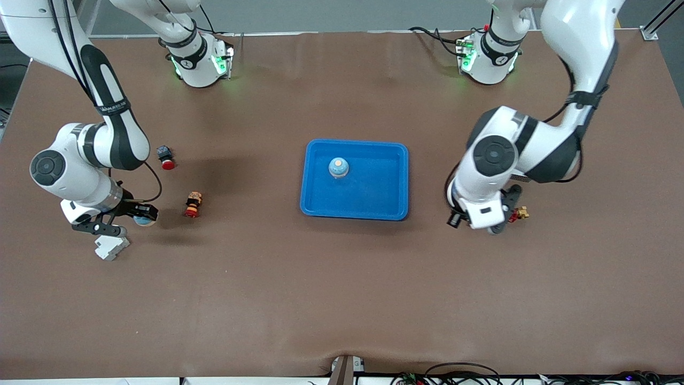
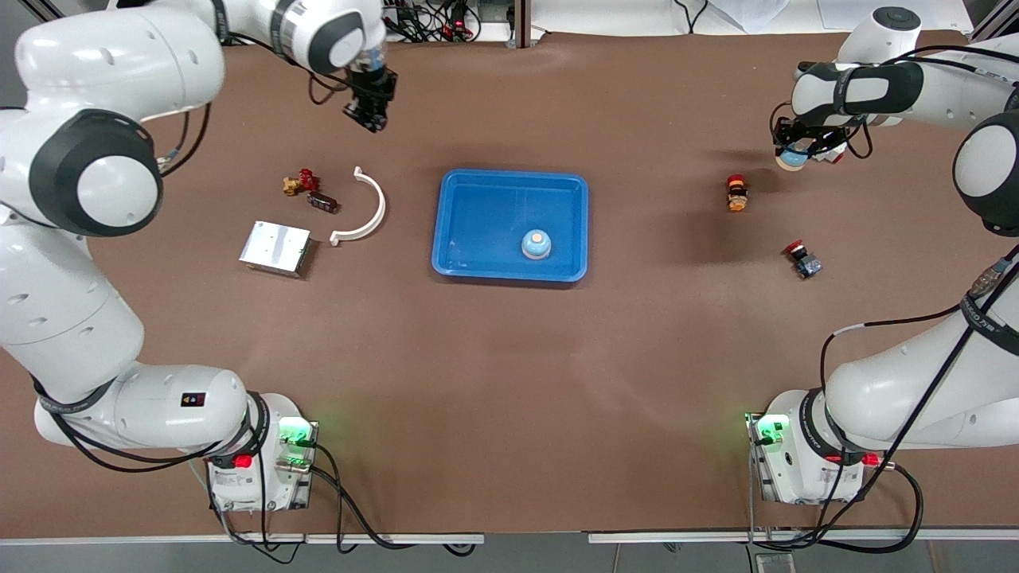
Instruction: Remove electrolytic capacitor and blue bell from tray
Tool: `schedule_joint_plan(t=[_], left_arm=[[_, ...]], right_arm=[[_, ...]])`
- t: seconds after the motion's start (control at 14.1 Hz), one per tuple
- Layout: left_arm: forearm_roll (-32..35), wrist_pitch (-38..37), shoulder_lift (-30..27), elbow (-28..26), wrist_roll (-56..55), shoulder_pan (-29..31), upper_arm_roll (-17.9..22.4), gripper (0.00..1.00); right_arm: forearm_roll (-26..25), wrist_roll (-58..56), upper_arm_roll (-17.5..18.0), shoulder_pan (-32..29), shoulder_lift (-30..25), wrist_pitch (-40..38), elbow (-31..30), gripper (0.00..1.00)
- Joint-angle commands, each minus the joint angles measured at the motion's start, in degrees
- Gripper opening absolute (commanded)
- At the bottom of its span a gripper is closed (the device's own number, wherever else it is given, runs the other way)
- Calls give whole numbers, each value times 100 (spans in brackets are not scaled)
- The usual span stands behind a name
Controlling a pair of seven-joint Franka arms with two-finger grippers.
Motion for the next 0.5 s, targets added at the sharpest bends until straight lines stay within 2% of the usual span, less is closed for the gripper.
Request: schedule_joint_plan(t=[0.0,0.43], left_arm=[[-112,-55,-221,-231,895,473,-73,0],[-42,-20,-133,-310,2601,1501,-64,0]], right_arm=[[53,-64,130,-166,68,283,-184,0],[124,-64,130,-166,394,574,-202,0]])
